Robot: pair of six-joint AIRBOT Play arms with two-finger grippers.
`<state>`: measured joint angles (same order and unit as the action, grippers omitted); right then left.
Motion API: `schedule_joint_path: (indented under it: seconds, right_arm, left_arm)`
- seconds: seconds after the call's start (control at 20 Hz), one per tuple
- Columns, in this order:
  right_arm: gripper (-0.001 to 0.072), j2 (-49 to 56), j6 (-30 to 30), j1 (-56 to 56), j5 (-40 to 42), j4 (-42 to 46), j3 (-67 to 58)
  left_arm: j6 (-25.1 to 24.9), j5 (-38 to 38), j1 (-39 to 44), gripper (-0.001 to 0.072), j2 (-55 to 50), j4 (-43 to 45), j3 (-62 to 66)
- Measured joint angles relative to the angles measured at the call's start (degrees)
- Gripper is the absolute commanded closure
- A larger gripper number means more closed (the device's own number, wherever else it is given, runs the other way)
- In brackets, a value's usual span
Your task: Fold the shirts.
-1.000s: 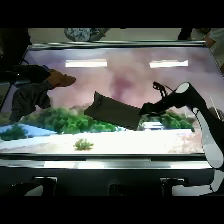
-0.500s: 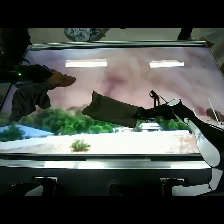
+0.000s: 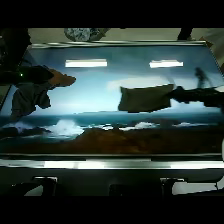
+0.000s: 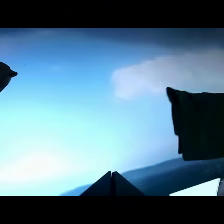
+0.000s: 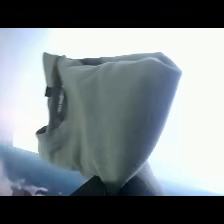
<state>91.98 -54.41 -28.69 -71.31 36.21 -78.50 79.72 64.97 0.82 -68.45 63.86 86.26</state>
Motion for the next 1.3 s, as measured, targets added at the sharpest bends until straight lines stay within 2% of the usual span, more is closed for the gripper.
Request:
schedule_joint_path:
  seconds: [0.25,0.5,0.95,1.3]
  right_arm:
    - [0.0666,-2.5,-0.6,-21.0,-8.7,4.2,-2.1]
    - [0.0667,-4.4,-3.6,-30.2,-16.2,20.7,2.3]
    - [0.0667,-13.5,-12.3,-32.5,-8.6,36.4,24.4]
    - [0.0666,-17.3,-15.3,-32.5,-6.0,43.8,30.5]
  left_arm:
    - [0.3,0.0,0.1,0.0675,-0.2,-0.3,-1.1]
    - [0.4,0.0,1.5,0.0675,-0.2,-0.4,-1.4]
    - [0.4,0.0,4.1,0.0674,-0.2,-0.5,-1.4]
    - [0.4,0.0,4.2,0.0675,-0.2,-0.4,-1.4]
